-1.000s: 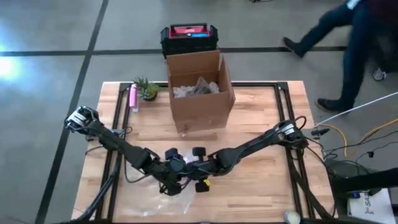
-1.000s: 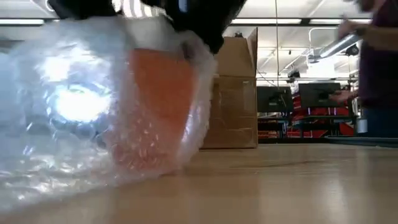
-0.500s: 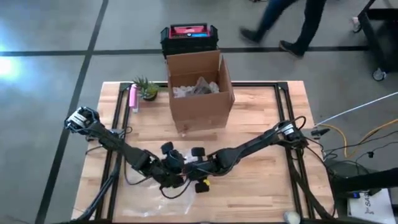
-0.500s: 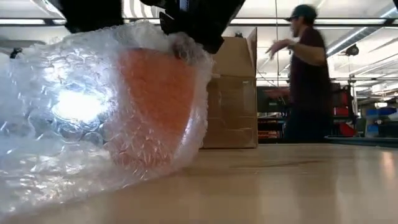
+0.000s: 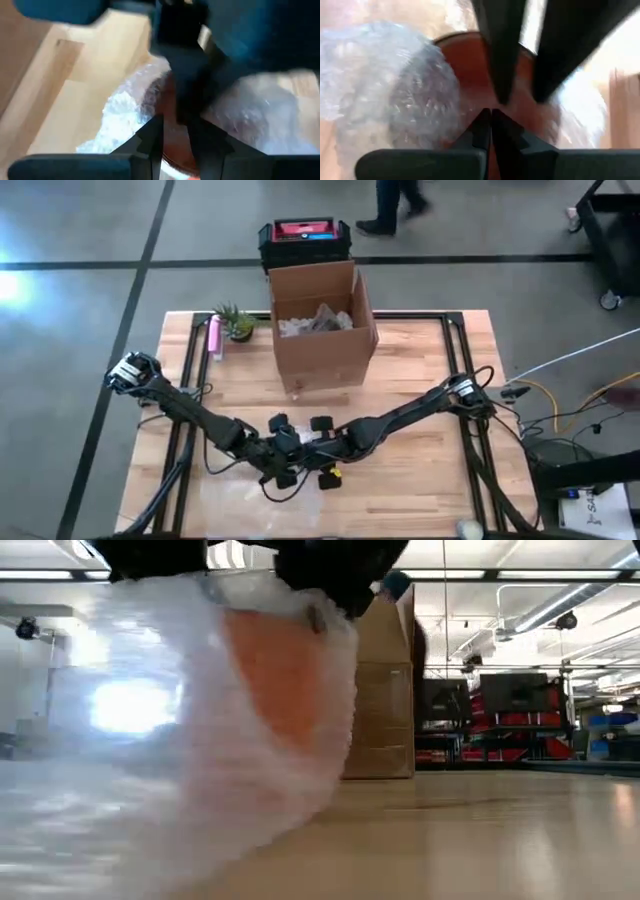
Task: Wrap mug
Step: Wrap the orange mug with transparent bubble wrap
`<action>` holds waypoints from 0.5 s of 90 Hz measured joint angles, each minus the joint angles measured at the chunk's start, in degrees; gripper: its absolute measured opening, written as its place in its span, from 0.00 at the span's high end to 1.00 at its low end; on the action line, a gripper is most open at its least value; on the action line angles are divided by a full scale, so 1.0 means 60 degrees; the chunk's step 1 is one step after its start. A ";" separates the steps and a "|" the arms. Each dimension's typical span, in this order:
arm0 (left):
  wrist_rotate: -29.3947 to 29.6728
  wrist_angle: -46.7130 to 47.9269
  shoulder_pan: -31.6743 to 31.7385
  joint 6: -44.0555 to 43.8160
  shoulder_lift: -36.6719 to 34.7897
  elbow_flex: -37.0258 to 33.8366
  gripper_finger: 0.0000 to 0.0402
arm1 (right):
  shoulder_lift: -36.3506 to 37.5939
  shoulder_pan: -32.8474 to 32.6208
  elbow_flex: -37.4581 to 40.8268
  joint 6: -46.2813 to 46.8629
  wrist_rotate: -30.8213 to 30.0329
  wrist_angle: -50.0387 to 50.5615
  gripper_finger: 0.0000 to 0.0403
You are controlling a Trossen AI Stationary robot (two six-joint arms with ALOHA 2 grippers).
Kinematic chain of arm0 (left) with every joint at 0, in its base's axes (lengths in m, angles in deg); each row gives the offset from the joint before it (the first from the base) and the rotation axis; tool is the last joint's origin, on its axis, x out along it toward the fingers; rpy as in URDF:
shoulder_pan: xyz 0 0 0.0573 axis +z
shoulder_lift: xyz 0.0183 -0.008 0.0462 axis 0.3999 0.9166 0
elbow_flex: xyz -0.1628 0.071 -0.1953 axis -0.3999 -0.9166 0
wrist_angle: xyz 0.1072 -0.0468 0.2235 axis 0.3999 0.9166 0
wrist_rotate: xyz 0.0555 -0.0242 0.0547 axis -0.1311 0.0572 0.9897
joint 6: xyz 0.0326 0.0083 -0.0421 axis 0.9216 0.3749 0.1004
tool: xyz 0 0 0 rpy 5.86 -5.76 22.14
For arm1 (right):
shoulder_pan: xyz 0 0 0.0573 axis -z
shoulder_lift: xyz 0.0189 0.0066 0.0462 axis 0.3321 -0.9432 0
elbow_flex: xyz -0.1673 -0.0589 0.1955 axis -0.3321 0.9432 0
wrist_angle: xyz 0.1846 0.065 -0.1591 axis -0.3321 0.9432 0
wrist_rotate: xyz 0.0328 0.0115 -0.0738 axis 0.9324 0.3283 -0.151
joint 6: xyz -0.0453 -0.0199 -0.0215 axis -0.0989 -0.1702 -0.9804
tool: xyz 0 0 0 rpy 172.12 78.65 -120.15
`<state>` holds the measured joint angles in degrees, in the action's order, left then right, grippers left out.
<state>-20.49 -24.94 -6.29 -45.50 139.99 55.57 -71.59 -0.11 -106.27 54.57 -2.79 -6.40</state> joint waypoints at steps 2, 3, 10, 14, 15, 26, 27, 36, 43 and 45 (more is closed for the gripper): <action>0.0045 0.0046 -0.0004 0.0012 -0.0003 -0.0011 0.81 | 0.0103 0.0000 -0.0118 -0.0008 0.0009 0.0169 1.00; 0.0055 0.0038 -0.0005 0.0014 -0.0003 -0.0011 0.81 | 0.0145 0.0000 -0.0190 -0.0017 0.0001 0.0260 1.00; 0.0046 -0.0066 0.0022 0.0009 0.0021 0.0003 0.81 | 0.0348 0.0010 -0.0638 -0.0021 -0.0060 0.0683 1.00; 0.0003 0.0044 0.0031 -0.0016 0.0027 -0.0023 0.81 | 0.0349 0.0010 -0.0788 -0.0021 -0.0064 0.0868 1.00; -0.0007 0.0064 0.0029 -0.0030 0.0029 -0.0028 0.81 | 0.0336 0.0007 -0.0817 -0.0021 -0.0062 0.0883 1.00; -0.0110 0.0015 -0.0012 -0.0030 0.0070 -0.0027 0.81 | 0.0238 -0.0086 -0.1118 -0.0014 0.0256 0.0918 1.00; -0.0108 -0.0002 -0.0010 -0.0030 0.0069 -0.0024 0.81 | 0.0243 -0.0097 -0.1145 -0.0014 0.0357 0.0882 1.00; -0.0064 -0.0019 0.0014 -0.0034 0.0060 -0.0022 0.81 | 0.0283 -0.0135 -0.1173 -0.0035 0.0976 0.0748 1.00; -0.0079 0.0003 0.0003 -0.0038 0.0010 -0.0025 0.81 | 0.0110 -0.0140 -0.0955 0.0026 0.0942 0.0629 1.00; -0.0083 -0.0029 0.0003 -0.0038 -0.0021 -0.0025 0.81 | 0.0044 -0.0135 -0.0874 0.0073 0.0943 0.0618 1.00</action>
<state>-20.99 -25.12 -6.27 -45.73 139.86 55.42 -71.33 -0.92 -111.52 55.01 2.87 -2.69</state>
